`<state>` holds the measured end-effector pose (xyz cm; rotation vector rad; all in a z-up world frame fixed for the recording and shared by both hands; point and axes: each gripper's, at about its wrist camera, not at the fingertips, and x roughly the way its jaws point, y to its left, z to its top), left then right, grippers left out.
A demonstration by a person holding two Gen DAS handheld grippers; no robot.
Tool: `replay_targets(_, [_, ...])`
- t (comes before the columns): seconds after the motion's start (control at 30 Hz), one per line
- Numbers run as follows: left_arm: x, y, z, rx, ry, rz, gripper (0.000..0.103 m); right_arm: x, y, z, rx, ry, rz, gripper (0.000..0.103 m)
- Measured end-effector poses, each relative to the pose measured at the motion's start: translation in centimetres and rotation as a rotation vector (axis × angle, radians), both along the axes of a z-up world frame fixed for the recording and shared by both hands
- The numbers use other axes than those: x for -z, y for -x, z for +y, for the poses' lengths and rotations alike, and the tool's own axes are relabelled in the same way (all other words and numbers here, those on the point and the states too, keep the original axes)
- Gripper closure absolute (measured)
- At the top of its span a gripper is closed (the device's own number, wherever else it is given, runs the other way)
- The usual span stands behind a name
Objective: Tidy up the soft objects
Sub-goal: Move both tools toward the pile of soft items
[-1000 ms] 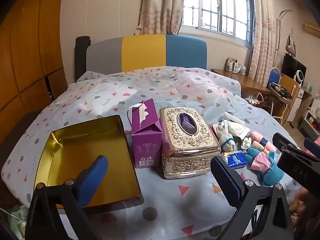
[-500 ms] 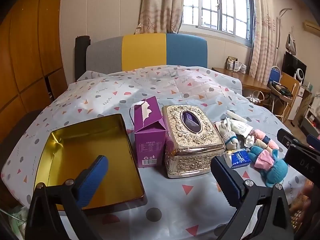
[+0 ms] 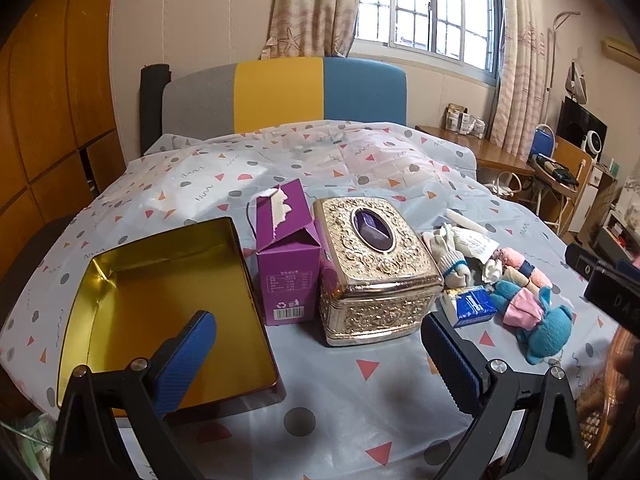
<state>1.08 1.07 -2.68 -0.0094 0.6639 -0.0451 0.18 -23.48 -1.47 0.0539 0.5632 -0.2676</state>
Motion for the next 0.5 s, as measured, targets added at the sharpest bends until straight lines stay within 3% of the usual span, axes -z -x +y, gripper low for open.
replay_targets(0.5, [0.4,-0.4,-0.9,0.05,0.007,0.039,0.0,0.1,0.4,-2.7,0.05,0.008,0.005,0.0])
